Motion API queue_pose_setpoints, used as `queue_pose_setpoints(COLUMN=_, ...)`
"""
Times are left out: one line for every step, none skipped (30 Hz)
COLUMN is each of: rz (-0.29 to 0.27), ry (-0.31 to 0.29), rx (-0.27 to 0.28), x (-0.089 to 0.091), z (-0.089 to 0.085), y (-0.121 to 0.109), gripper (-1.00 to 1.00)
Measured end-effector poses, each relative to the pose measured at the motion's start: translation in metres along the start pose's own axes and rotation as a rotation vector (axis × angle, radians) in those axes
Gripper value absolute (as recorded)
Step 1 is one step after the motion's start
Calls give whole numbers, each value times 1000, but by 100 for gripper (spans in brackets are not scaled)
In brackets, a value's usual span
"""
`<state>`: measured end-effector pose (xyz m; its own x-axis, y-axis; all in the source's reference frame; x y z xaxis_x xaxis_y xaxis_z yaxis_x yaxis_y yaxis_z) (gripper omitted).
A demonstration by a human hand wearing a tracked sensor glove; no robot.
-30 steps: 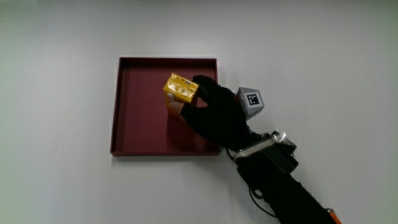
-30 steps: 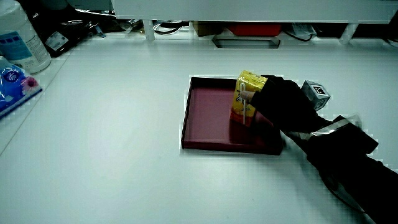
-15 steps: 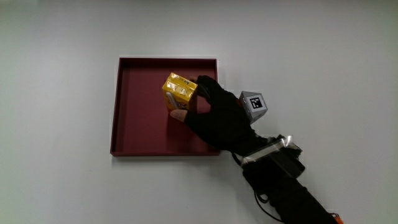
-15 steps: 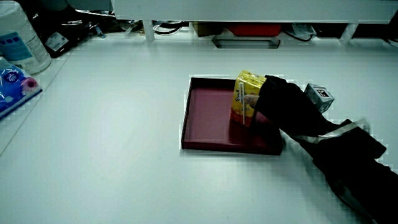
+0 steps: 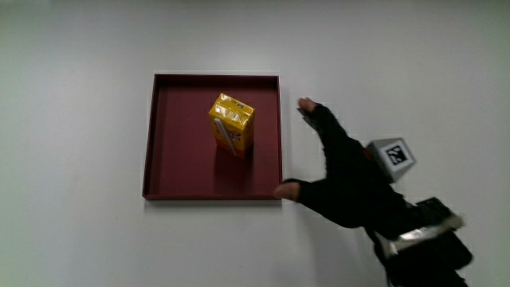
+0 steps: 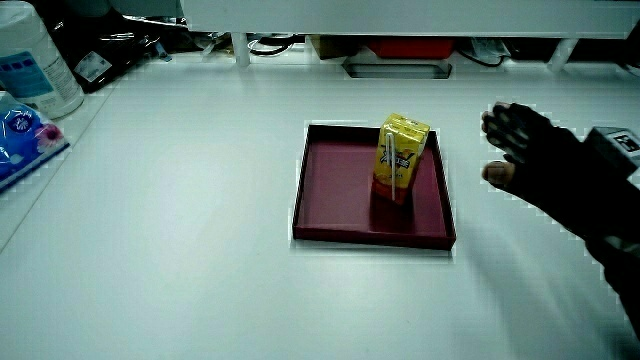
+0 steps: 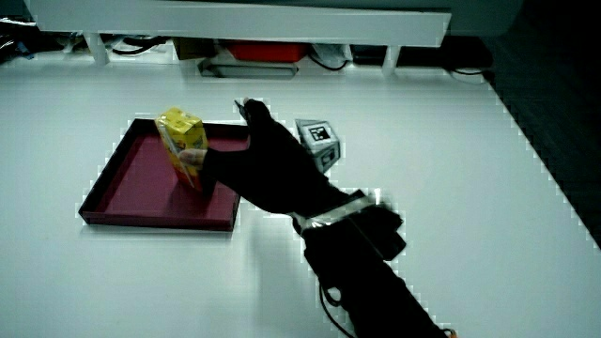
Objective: Place ice redtea
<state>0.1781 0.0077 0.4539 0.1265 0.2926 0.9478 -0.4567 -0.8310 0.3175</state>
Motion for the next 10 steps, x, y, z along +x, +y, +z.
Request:
queue_pose_setpoints(rz=4, ry=-4, rx=-4, x=-3, z=4, y=-7, gripper=-100)
queue_pose_setpoints(rz=-6, ry=-83, rx=9, x=6, z=14, y=-12, gripper=-100)
queue_pose_setpoints(rz=-17, ry=-37, rx=-3, x=-12, z=10, y=-19, gripper=-100)
queue_pose_setpoints(rz=-1, ry=-83, rx=-7, x=-7, z=17, y=-23, gripper=-100)
queue_pose_setpoints(rz=51, ry=-89, rx=-12, x=-6, z=20, y=-26, gripper=-100)
queue_pose_setpoints(rz=85, ry=-74, rx=-31, x=-14, z=19, y=-30, gripper=-100)
queue_pose_setpoints(rz=112, ry=-105, rx=-36, x=-12, z=23, y=-33, gripper=-100)
queue_pose_setpoints(rz=119, ry=-111, rx=-32, x=-13, z=24, y=-37, gripper=-100)
queue_pose_setpoints(rz=125, ry=-100, rx=-37, x=-16, z=24, y=-40, gripper=-100)
queue_pose_setpoints(rz=133, ry=-90, rx=-37, x=-19, z=23, y=-43, gripper=-100)
